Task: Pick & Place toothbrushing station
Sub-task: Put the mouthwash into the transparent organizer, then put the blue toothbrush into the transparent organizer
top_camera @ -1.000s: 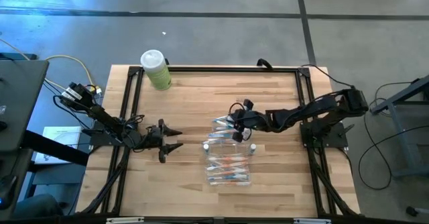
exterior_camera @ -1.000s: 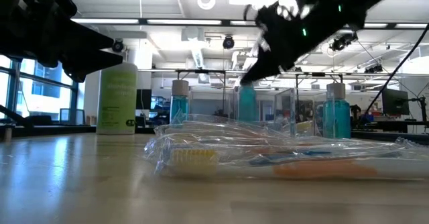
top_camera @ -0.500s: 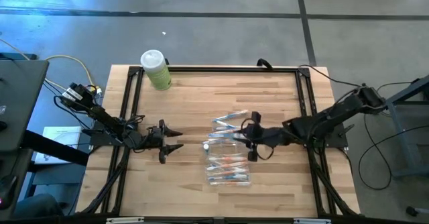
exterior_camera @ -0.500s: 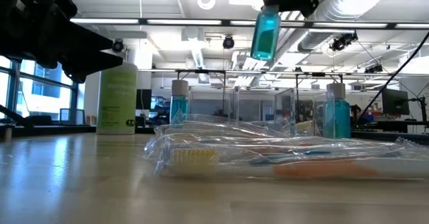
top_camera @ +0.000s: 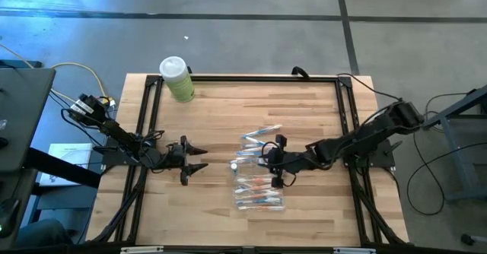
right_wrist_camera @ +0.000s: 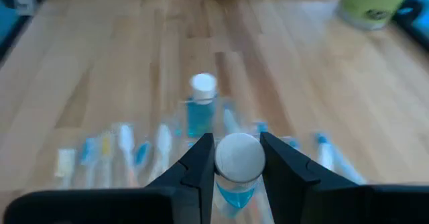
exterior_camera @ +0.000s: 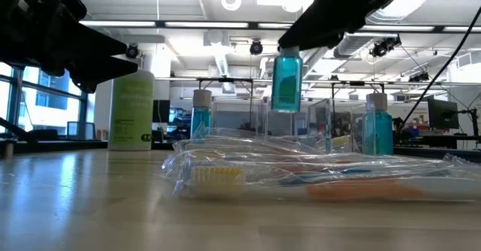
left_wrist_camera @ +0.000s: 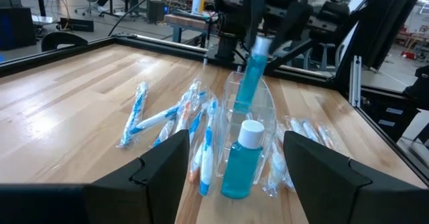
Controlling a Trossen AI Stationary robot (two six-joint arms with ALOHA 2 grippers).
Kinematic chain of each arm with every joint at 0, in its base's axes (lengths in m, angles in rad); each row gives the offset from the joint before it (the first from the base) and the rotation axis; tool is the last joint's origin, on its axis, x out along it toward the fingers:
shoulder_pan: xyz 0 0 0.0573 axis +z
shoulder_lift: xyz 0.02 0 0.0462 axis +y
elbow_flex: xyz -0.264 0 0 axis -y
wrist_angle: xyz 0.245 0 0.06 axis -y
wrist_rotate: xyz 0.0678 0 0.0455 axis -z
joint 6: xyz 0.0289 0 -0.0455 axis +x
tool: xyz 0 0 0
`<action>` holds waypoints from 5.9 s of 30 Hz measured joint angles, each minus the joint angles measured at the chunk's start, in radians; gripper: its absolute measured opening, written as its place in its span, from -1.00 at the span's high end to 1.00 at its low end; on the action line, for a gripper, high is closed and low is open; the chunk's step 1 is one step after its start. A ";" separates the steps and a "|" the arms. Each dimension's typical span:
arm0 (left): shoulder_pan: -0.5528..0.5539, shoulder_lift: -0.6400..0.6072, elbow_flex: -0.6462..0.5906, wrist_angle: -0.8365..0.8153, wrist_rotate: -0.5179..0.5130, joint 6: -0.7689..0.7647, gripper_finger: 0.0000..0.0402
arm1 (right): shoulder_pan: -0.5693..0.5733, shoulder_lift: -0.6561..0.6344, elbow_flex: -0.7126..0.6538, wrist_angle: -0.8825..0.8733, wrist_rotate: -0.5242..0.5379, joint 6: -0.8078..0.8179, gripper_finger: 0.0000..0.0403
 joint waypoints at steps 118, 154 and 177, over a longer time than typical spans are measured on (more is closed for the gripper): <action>0.000 0.000 -0.001 -0.008 0.027 -0.044 -0.18 | 0.150 -0.147 0.138 -0.543 -0.022 -0.160 0.15; 0.000 0.000 -0.001 -0.005 0.026 -0.044 -0.18 | -0.677 0.156 0.137 -0.559 -0.352 -0.566 0.15; 0.000 0.000 -0.001 -0.008 0.026 -0.044 -0.18 | -0.715 0.322 0.141 -0.491 -0.374 -0.554 0.33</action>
